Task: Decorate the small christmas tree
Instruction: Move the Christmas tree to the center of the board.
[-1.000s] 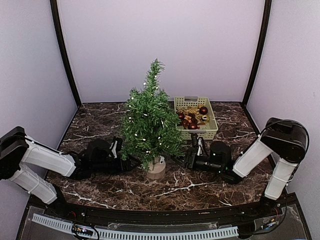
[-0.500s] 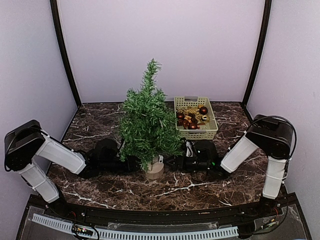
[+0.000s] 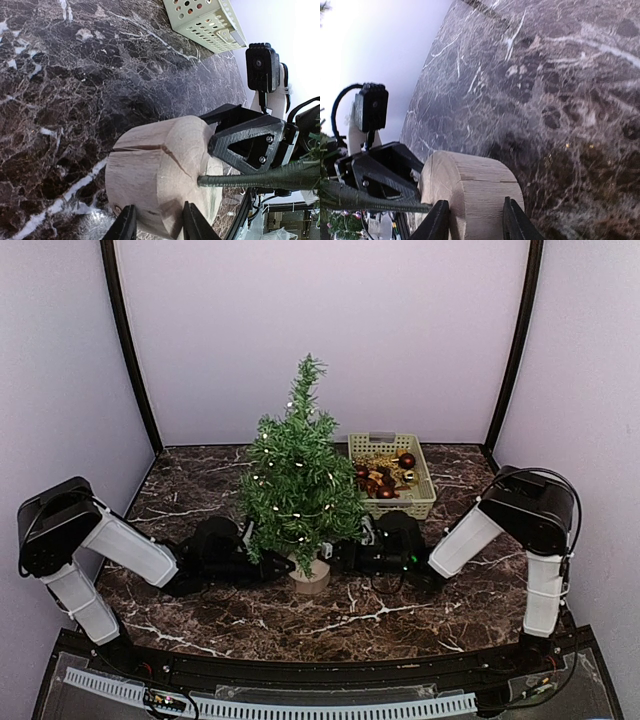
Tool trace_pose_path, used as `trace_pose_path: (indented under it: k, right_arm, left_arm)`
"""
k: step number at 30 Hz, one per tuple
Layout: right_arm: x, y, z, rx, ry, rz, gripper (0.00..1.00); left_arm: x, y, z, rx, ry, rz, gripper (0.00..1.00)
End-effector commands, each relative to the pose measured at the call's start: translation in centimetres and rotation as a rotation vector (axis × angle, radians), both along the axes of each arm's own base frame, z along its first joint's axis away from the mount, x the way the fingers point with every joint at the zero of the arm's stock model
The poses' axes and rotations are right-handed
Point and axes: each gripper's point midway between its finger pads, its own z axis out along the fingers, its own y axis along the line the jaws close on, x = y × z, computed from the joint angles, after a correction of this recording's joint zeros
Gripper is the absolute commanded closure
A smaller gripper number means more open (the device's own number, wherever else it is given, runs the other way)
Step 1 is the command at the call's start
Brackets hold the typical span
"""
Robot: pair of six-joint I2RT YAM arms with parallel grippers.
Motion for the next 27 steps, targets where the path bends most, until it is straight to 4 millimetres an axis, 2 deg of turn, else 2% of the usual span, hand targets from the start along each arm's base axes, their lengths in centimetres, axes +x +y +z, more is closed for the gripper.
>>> trace_pose_path:
  k: [1,11,15,17,18,19,20,21,22,23,24,25,26,27]
  right_arm:
    - [0.3,1.5,-0.1,0.009,-0.020,0.041,0.66]
    - [3.8,1.5,0.3,-0.008,-0.093,0.015,0.67]
    - [4.9,0.0,1.4,0.001,-0.120,-0.030,0.62]
    - [5.1,-1.5,2.1,-0.004,-0.133,-0.067,0.54]
    - [5.2,-2.7,2.2,-0.019,-0.137,-0.091,0.50]
    - [5.2,-3.7,2.4,-0.031,-0.138,-0.111,0.46]
    - [5.3,-4.9,2.4,-0.048,-0.134,-0.138,0.44]
    - [5.3,-6.1,3.4,-0.046,-0.147,-0.161,0.41]
    - [5.1,-7.3,3.8,-0.058,-0.150,-0.184,0.40]
    - [5.1,-8.6,4.2,-0.074,-0.155,-0.212,0.38]
    - [5.1,-10.0,4.6,-0.094,-0.163,-0.241,0.37]
    - [5.1,-11.3,4.8,-0.132,-0.167,-0.272,0.35]
    - [5.4,-12.6,5.5,-0.169,-0.183,-0.303,0.34]
    - [5.6,-13.9,5.8,-0.227,-0.194,-0.333,0.34]
  left_arm:
    - [0.8,-1.2,0.8,-0.019,-0.032,-0.007,0.67]
    - [2.7,-0.9,0.5,0.027,-0.077,0.034,0.67]
    - [3.3,0.3,0.5,0.061,-0.090,0.077,0.59]
    - [3.5,1.6,1.6,0.062,-0.115,0.115,0.52]
    - [3.5,2.9,1.0,0.076,-0.106,0.143,0.47]
    - [3.5,3.4,1.9,0.055,-0.117,0.159,0.45]
    - [3.5,4.9,1.4,0.068,-0.105,0.186,0.40]
    - [3.4,5.5,2.1,0.058,-0.112,0.200,0.36]
    - [3.1,6.9,1.3,0.091,-0.089,0.221,0.35]
    - [3.1,7.4,2.4,0.083,-0.111,0.228,0.33]
    - [2.8,8.4,1.7,0.122,-0.084,0.240,0.32]
    - [2.9,8.8,3.1,0.109,-0.112,0.242,0.31]
    - [2.8,9.7,2.8,0.127,-0.084,0.247,0.30]
    - [2.8,10.1,4.1,0.111,-0.107,0.246,0.29]
